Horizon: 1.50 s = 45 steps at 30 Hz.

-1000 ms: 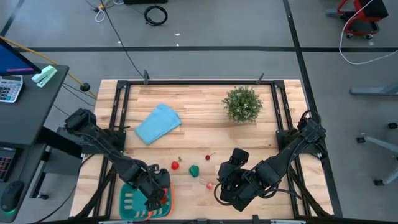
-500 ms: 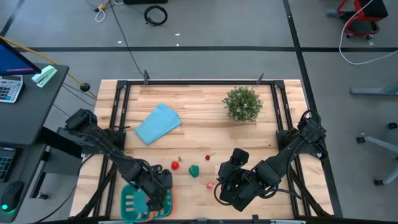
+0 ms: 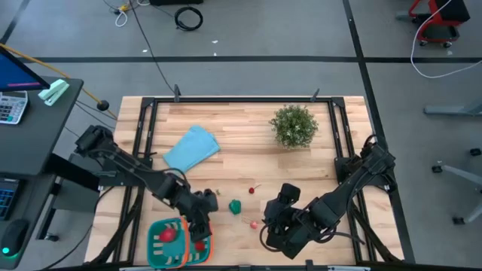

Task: Pick and placing Produce into tupperware
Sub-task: Put the green bell pepper into the blue basket

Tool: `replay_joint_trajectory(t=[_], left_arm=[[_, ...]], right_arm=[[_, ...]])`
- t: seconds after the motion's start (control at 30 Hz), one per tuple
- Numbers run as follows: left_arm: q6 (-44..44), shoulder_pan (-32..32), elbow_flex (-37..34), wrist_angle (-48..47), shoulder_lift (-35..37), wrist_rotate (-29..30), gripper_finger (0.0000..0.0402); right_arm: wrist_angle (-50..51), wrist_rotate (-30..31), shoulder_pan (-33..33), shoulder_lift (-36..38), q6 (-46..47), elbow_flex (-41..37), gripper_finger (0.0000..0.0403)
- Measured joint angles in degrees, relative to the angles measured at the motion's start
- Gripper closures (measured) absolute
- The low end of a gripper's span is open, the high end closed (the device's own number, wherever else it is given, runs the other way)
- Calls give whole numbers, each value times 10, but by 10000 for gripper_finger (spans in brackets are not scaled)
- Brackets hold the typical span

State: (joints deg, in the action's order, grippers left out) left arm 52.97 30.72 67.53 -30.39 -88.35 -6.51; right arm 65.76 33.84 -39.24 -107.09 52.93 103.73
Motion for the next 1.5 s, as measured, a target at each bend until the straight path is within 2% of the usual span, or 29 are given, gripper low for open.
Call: replay_joint_trajectory(t=[0.13, 0.23, 0.33, 0.43, 0.67, 0.77, 1.03, 1.33, 1.5], left_arm=[[-10, -27, 0, 5, 19, 0, 116], [-11, -50, 0, 5, 27, 3, 116], [-16, -75, 0, 9, 32, 3, 116], [-53, -93, 0, 6, 31, 5, 116], [-88, -111, 0, 4, 32, 4, 116], [-130, -110, 0, 5, 21, 6, 116], [-207, -99, 0, 0, -40, 11, 116], [-212, -99, 0, 22, -119, 30, 116], [-213, -103, 0, 24, -137, 46, 116]], right_arm=[[-119, -8, 0, 0, -4, -69, 117], [-247, -8, 8, 0, 16, -132, 117], [-367, -9, 26, -1, 29, -194, 117], [-440, -24, 53, 0, 32, -246, 117], [-462, -57, 114, -1, 85, -307, 117], [-511, -82, 127, -1, 81, -321, 117], [-548, -100, 125, -1, 82, -328, 117], [-578, -108, 121, -39, 108, -328, 117], [-582, -117, 121, -65, 128, -328, 117]])
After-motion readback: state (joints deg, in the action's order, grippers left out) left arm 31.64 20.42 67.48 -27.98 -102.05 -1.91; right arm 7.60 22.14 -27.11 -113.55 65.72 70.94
